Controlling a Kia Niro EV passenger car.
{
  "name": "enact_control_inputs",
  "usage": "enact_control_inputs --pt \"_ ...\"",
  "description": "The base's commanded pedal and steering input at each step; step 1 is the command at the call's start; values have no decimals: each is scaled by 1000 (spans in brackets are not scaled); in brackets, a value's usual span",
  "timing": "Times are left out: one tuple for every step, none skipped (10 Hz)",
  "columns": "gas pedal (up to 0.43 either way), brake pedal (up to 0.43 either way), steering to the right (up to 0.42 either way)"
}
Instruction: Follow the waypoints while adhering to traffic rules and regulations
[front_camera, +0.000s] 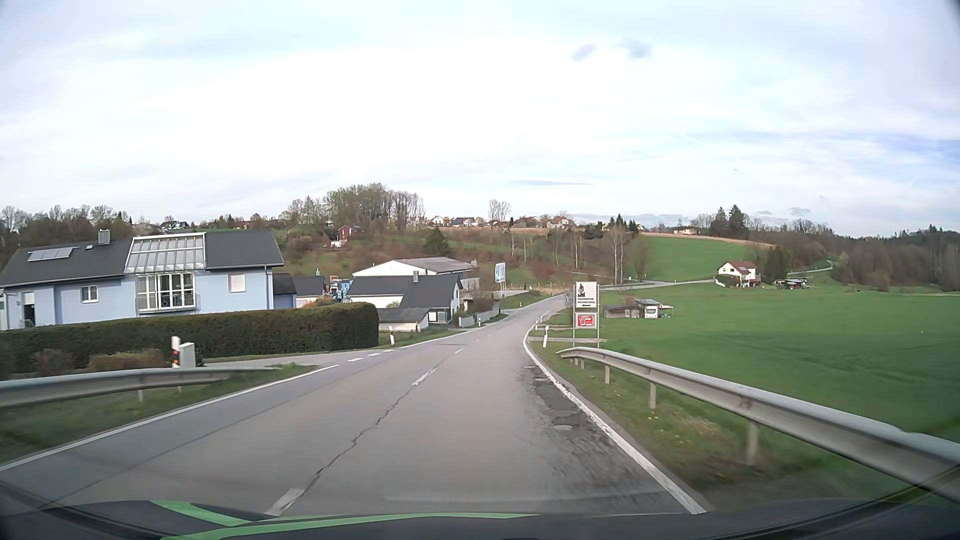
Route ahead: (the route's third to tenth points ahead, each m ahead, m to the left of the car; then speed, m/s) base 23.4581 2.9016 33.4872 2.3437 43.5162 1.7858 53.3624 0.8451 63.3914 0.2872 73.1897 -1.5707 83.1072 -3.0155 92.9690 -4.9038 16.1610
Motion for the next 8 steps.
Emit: enact_control_inputs --pt "0 189 8" --pt "0 183 8" --pt "0 189 10" --pt "0 189 11" --pt "0 189 11" --pt "0 189 12" --pt "0 189 12" --pt "0 189 12"
